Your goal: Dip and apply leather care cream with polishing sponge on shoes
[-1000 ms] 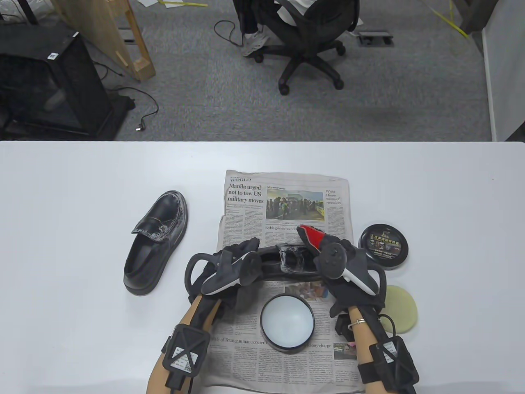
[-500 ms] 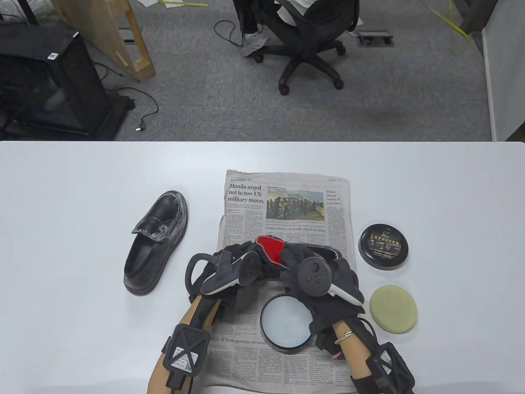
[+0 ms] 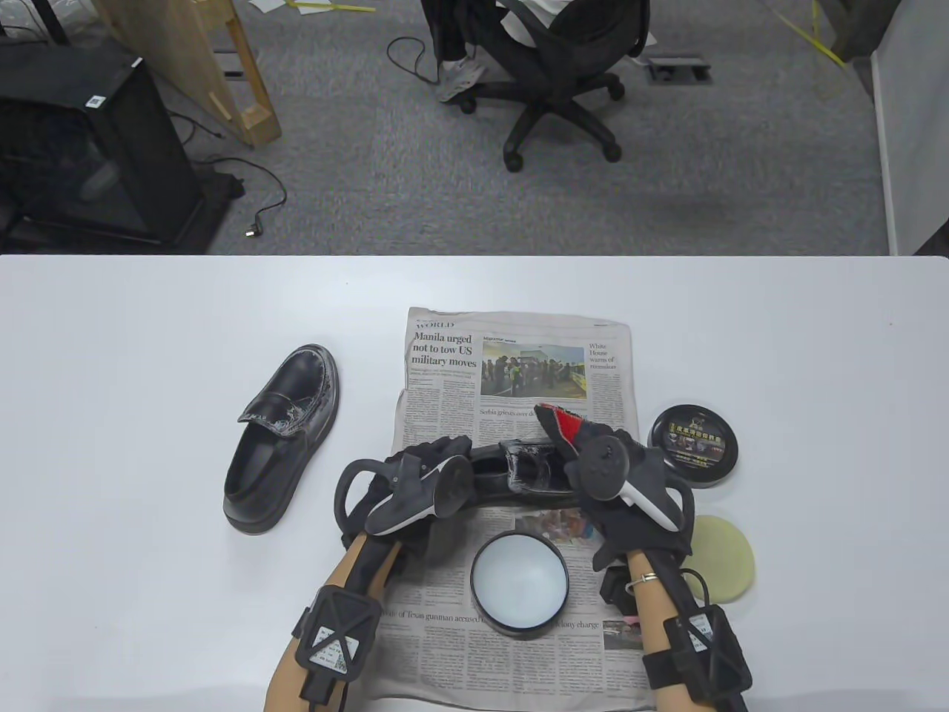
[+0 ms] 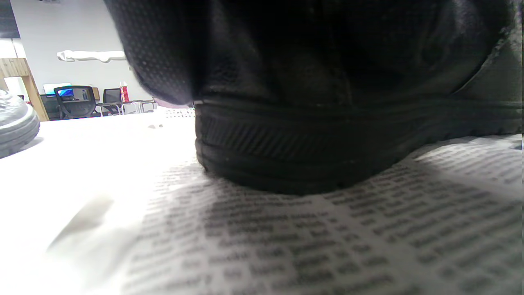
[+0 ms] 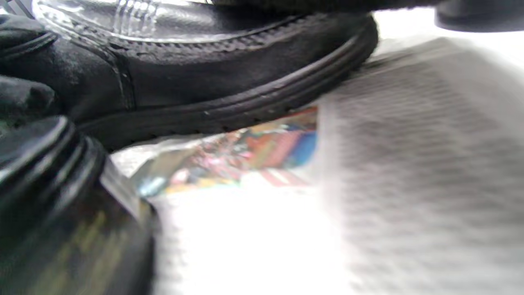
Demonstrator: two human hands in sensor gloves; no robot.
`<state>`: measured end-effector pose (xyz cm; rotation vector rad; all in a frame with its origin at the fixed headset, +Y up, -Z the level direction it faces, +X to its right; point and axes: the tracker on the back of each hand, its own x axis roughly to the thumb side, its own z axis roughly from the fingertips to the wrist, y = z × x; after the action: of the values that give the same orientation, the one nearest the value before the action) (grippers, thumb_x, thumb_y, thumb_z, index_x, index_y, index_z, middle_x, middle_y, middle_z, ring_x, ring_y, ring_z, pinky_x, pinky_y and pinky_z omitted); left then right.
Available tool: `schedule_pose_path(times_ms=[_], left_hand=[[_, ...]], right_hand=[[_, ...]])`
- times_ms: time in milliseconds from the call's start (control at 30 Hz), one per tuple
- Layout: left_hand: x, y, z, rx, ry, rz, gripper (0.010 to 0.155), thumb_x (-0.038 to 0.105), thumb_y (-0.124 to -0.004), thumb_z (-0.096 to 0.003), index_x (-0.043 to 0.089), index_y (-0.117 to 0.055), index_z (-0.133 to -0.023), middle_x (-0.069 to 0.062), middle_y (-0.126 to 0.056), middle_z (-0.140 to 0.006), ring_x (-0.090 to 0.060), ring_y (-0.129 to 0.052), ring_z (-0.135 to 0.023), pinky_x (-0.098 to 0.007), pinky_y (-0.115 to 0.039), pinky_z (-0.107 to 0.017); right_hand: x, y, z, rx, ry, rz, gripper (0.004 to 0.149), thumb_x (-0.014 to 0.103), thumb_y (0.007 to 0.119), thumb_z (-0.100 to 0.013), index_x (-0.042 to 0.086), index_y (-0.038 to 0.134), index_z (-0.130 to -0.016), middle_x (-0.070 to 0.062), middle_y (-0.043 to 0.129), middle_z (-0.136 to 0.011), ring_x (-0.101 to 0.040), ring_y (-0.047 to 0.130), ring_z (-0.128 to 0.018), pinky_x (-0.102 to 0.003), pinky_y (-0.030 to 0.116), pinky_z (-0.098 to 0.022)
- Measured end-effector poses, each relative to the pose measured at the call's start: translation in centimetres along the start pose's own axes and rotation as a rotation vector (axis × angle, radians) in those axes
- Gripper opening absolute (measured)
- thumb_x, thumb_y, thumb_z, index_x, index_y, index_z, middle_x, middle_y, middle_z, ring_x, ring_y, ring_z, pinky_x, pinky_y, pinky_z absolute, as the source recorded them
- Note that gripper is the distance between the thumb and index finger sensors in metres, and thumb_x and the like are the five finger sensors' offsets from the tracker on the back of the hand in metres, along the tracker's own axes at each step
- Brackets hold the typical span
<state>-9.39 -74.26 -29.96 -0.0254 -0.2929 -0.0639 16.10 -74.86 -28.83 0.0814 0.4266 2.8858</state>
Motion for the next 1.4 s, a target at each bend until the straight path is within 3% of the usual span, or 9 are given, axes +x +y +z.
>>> schedule_pose_path(times_ms=[233, 433, 567, 733, 867, 1000, 1200, 1400], left_hand=[[0.1, 0.0, -0.1, -0.006, -0.004, 0.012, 0.074, 0.060, -0.078, -0.0394, 0.032, -0.067, -0.106, 0.003, -0.084, -0.107, -0.023, -0.086, -0.092, -0.041, -0.081, -0.062], [0.1, 0.0, -0.2, -0.016, -0.020, 0.022, 0.073, 0.060, -0.079, -0.0394, 0.034, -0.066, -0.106, 0.004, -0.082, -0.108, -0.024, -0.085, -0.094, -0.042, -0.080, -0.063], [0.0, 0.0, -0.2, -0.010, -0.022, 0.026, 0.073, 0.060, -0.079, -0.0393, 0.034, -0.065, -0.107, 0.004, -0.082, -0.108, -0.024, -0.085, -0.094, -0.042, -0.080, -0.064], [0.1, -0.1, -0.1, 0.001, -0.012, 0.015, 0.073, 0.061, -0.078, -0.0397, 0.034, -0.065, -0.106, 0.004, -0.083, -0.107, -0.023, -0.086, -0.092, -0.041, -0.081, -0.062], [0.1, -0.1, -0.1, 0.004, -0.002, 0.009, 0.073, 0.061, -0.077, -0.0398, 0.033, -0.066, -0.106, 0.003, -0.084, -0.106, -0.022, -0.087, -0.091, -0.040, -0.081, -0.061], [0.0, -0.1, 0.0, 0.010, 0.013, 0.021, 0.073, 0.061, -0.077, -0.0395, 0.032, -0.067, -0.106, 0.002, -0.085, -0.105, -0.022, -0.087, -0.090, -0.040, -0.081, -0.060], [0.0, -0.1, -0.1, 0.007, 0.007, 0.034, 0.072, 0.061, -0.078, -0.0393, 0.032, -0.069, -0.105, 0.002, -0.085, -0.105, -0.024, -0.087, -0.090, -0.042, -0.081, -0.060], [-0.1, -0.1, -0.2, -0.006, -0.011, 0.046, 0.072, 0.061, -0.078, -0.0392, 0.034, -0.067, -0.105, 0.003, -0.083, -0.107, -0.024, -0.086, -0.092, -0.043, -0.080, -0.062]], right_hand=[[1.3, 0.4, 3.7, -0.006, -0.165, 0.018, 0.058, 0.039, 0.038, -0.067, 0.013, 0.026, -0.117, -0.022, 0.023, -0.119, -0.053, 0.027, -0.106, -0.064, 0.039, -0.072], [5.7, -0.6, 2.8, 0.020, -0.340, -0.142, 0.057, 0.039, 0.038, -0.067, 0.016, 0.028, -0.118, -0.021, 0.026, -0.121, -0.053, 0.028, -0.108, -0.067, 0.037, -0.072], [7.0, -0.8, 0.0, 0.082, -0.303, -0.191, 0.057, 0.040, 0.037, -0.067, 0.017, 0.031, -0.119, -0.020, 0.028, -0.123, -0.052, 0.025, -0.109, -0.067, 0.031, -0.071], [4.7, -0.8, -2.4, 0.108, -0.157, -0.239, 0.058, 0.041, 0.035, -0.067, 0.017, 0.030, -0.119, -0.017, 0.025, -0.123, -0.046, 0.019, -0.110, -0.063, 0.023, -0.071], [1.5, -0.5, -1.9, 0.077, -0.064, -0.186, 0.058, 0.041, 0.036, -0.067, 0.016, 0.027, -0.119, -0.014, 0.019, -0.122, -0.043, 0.013, -0.109, -0.059, 0.018, -0.070], [-0.1, -0.2, 0.7, 0.022, -0.040, -0.071, 0.059, 0.039, 0.035, -0.067, 0.013, 0.022, -0.118, -0.019, 0.014, -0.119, -0.048, 0.014, -0.105, -0.059, 0.025, -0.070], [1.2, 0.4, 3.8, 0.041, -0.189, -0.135, 0.058, 0.037, 0.037, -0.067, 0.010, 0.025, -0.117, -0.024, 0.020, -0.118, -0.052, 0.022, -0.104, -0.060, 0.032, -0.070], [5.8, -0.3, 3.1, 0.045, -0.350, -0.181, 0.058, 0.038, 0.037, -0.067, 0.013, 0.027, -0.118, -0.023, 0.022, -0.119, -0.052, 0.023, -0.106, -0.063, 0.033, -0.071]])
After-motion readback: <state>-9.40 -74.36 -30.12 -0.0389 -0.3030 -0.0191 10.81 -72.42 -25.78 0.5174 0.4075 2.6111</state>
